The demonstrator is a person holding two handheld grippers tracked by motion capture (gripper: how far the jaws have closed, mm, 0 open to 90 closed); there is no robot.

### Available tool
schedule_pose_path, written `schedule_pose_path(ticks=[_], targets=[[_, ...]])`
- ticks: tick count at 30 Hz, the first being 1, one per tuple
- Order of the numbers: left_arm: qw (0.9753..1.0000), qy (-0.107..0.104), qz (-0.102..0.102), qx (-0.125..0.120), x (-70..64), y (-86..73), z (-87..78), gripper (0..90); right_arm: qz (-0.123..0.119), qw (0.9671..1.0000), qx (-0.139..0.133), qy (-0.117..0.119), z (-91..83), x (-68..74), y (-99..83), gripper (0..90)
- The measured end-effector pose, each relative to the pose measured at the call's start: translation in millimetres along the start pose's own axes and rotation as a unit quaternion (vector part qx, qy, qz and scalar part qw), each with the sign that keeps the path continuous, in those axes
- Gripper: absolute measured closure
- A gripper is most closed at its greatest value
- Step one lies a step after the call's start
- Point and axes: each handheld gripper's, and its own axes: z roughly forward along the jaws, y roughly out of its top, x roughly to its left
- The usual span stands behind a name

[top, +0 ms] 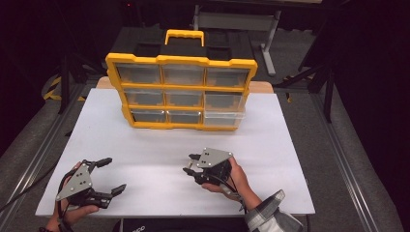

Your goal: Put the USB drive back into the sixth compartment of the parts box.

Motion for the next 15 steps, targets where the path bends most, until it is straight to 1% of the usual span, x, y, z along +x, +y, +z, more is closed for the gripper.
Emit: schedule_pose_path(ticks=[9,11,15], targets=[[1.0000,0.001,0.002,0.000,0.4,0.1,-0.8,8.1,-0.002,0.9998,-0.003,-0.017,-6.3,-3.0,0.7,53.6],[1.0000,0.000,0.002,0.002,0.5,0.1,-1.1,8.1,0.000,0.9996,-0.005,-0.026,-8.5,-4.5,0.9,53.6],[1.0000,0.001,0.002,0.002,0.6,0.2,-0.9,8.1,0.002,0.9994,-0.009,-0.032,-12.7,-7.1,1.2,53.6]])
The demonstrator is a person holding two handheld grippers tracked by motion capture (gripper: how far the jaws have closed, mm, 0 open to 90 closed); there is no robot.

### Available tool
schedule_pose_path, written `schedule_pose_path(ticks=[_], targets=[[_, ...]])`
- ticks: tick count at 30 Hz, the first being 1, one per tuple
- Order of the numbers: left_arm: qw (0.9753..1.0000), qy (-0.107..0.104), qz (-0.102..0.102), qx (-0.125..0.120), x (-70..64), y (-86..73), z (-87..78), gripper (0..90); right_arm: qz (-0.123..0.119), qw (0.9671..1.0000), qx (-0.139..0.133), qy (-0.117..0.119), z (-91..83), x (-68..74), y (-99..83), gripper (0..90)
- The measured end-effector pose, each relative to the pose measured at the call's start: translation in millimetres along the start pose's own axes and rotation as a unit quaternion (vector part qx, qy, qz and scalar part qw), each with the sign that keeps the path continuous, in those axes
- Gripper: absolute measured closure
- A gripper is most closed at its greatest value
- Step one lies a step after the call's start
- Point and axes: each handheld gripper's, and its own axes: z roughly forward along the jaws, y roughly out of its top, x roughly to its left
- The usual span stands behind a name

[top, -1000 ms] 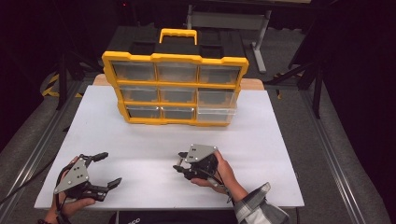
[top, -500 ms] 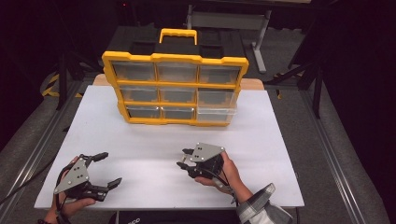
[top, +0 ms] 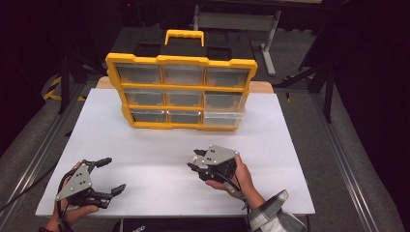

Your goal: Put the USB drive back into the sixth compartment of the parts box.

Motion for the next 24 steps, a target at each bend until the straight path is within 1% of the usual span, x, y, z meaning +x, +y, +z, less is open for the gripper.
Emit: schedule_pose_path(ticks=[2,11,17,22,24], targets=[[1.0000,0.000,-0.001,0.000,0.0,-0.1,0.0,8.1,-0.002,1.0000,-0.001,-0.008,-1.9,-0.7,0.4,53.6],[1.0000,0.002,-0.002,-0.003,0.2,-0.4,-0.4,8.1,-0.005,0.9996,-0.010,-0.027,-10.2,-5.6,1.7,53.6],[1.0000,0.003,-0.002,-0.003,0.4,-0.4,-0.6,8.1,-0.006,0.9986,-0.018,-0.049,-18.3,-10.2,2.5,53.6],[1.0000,0.002,-0.003,-0.002,0.6,-0.2,-1.1,8.1,-0.009,0.9966,-0.028,-0.077,-26.9,-15.1,3.5,53.6],[1.0000,0.003,-0.004,-0.002,0.6,-0.2,-1.1,8.1,-0.014,0.9950,-0.029,-0.094,-31.6,-17.4,4.2,53.6]])
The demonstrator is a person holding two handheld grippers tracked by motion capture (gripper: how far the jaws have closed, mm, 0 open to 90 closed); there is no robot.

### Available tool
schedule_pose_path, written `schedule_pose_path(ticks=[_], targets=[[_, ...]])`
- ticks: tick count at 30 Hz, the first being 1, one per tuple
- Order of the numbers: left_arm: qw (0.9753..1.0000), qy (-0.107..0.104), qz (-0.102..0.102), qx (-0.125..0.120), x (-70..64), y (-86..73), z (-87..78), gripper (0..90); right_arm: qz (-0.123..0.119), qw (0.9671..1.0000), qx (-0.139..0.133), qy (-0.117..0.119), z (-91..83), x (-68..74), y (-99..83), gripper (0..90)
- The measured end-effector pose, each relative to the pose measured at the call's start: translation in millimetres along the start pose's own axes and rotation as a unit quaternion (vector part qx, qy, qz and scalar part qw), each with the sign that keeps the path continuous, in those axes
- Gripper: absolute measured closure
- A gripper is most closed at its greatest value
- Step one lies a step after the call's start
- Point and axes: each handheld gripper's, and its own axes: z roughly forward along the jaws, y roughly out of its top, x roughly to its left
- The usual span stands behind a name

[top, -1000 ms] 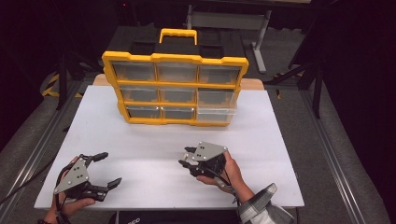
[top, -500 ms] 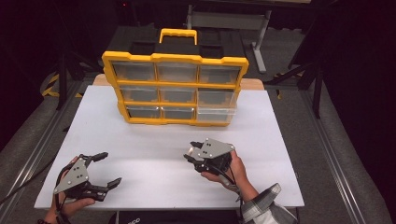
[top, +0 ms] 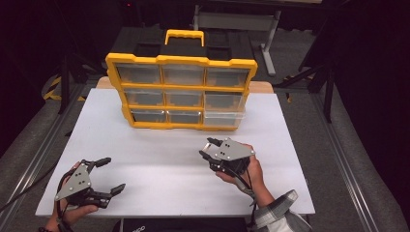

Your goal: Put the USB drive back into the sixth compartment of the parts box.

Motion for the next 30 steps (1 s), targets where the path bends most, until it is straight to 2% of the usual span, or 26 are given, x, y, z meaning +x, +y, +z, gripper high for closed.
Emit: schedule_pose_path(ticks=[7,12,16,22,27,30], targets=[[1.0000,0.002,-0.004,-0.003,0.5,0.0,-1.4,8.1,0.004,0.9992,-0.013,-0.037,-12.6,-11.8,0.0,53.6],[1.0000,0.004,-0.005,-0.006,0.4,0.0,-1.8,8.1,-0.004,0.9977,-0.023,-0.064,-22.1,-18.3,3.0,53.6],[1.0000,0.004,-0.004,-0.004,0.6,-0.1,-1.8,8.1,-0.012,0.9952,-0.036,-0.090,-31.8,-26.2,8.3,53.6],[1.0000,0.003,-0.004,-0.003,0.8,-0.5,-1.2,8.0,0.003,0.9910,-0.060,-0.119,-46.4,-45.3,13.0,53.6],[1.0000,0.003,-0.006,-0.003,0.5,-0.6,-0.6,8.0,-0.002,0.9890,-0.055,-0.137,-47.5,-58.9,17.2,53.6],[1.0000,0.000,-0.006,-0.001,0.1,-0.6,0.0,8.0,-0.008,0.9879,-0.042,-0.149,-43.6,-66.9,18.0,53.6]])
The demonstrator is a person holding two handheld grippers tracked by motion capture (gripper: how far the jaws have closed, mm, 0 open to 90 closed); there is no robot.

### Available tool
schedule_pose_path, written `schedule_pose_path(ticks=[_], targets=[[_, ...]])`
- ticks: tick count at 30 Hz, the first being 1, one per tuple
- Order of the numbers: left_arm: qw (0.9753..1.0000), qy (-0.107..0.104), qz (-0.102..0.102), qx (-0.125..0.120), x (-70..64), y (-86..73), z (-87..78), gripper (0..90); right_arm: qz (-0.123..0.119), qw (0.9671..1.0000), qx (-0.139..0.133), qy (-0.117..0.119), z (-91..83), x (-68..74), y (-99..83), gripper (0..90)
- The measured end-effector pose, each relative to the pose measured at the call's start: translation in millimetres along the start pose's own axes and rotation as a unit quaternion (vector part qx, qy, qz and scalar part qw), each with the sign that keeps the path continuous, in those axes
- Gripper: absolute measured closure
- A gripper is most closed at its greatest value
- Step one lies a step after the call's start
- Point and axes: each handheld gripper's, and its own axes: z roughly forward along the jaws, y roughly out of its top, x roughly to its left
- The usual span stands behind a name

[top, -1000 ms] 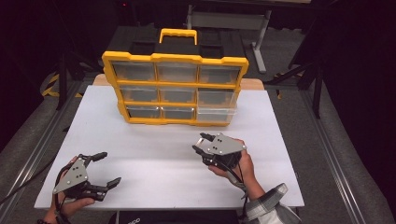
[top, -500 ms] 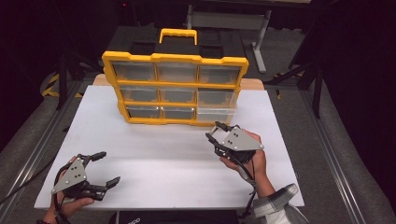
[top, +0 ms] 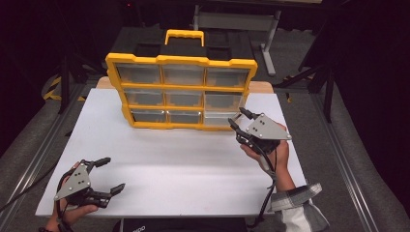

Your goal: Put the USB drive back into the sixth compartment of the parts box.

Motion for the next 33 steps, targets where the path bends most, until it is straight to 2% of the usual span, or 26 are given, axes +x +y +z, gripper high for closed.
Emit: schedule_pose_path(ticks=[6,13,22,33], targets=[[1.0000,0.000,0.002,0.003,0.5,-0.3,0.6,8.0,0.007,0.9999,0.001,-0.010,4.5,-13.6,3.3,53.6],[1.0000,-0.001,0.000,0.003,0.2,-0.6,1.4,8.0,-0.008,0.9995,0.024,-0.020,15.6,-26.7,12.5,53.6],[1.0000,-0.001,-0.002,0.004,0.3,-1.0,2.1,8.0,-0.009,0.9992,0.030,-0.025,24.7,-34.3,21.1,53.6],[1.0000,-0.002,-0.001,0.005,0.4,-1.2,2.1,8.0,-0.024,0.9975,0.057,-0.033,44.4,-34.4,26.5,53.6]])
